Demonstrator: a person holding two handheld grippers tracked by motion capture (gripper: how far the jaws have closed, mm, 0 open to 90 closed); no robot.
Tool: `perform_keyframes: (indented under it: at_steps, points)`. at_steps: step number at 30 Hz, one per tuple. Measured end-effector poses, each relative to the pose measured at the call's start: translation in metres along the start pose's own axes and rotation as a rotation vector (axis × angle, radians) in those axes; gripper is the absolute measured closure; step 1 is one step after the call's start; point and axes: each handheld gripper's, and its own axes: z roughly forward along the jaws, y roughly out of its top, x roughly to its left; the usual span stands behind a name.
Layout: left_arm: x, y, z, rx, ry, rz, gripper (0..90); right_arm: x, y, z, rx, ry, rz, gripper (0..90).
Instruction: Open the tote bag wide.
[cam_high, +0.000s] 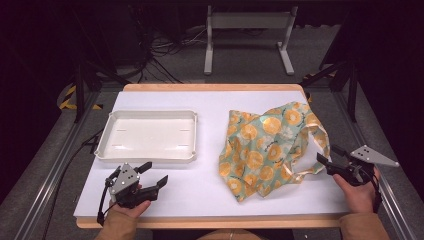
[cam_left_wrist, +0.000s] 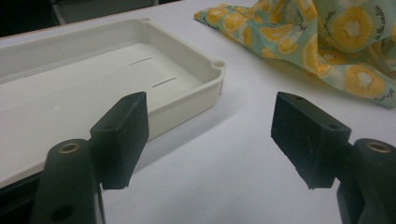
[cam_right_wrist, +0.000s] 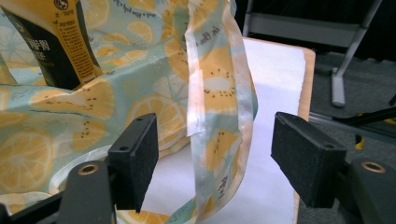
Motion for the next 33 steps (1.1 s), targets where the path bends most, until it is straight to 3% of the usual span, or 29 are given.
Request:
perform_keyframes:
  at_steps: [9, 12, 16, 17, 22, 33]
  points:
    - [0.001, 0.0, 0.001, 0.0, 0.006, 0.005, 28.2, -0.009, -0.002, 0.011, 0.05, 0.052, 0.026, 42.6]
    - [0.001, -0.001, 0.001, 0.0, 0.005, 0.0, 28.1, -0.008, -0.002, 0.012, 0.069, 0.07, 0.027, 54.4]
    - [0.0, -0.001, 0.002, 0.003, 0.002, -0.005, 28.0, -0.007, -0.001, 0.011, 0.069, 0.057, 0.017, 66.6]
    - [0.001, -0.001, 0.002, 0.003, 0.003, -0.001, 28.0, -0.006, 0.0, 0.01, 0.069, 0.048, 0.011, 74.0]
    - [0.001, -0.001, 0.002, 0.005, 0.003, -0.003, 28.1, -0.004, 0.006, 0.003, 0.063, 0.04, -0.014, 84.8]
    - [0.0, -0.001, 0.004, 0.009, 0.007, -0.002, 28.1, 0.006, 0.029, -0.018, -0.005, 0.069, -0.039, 88.6]
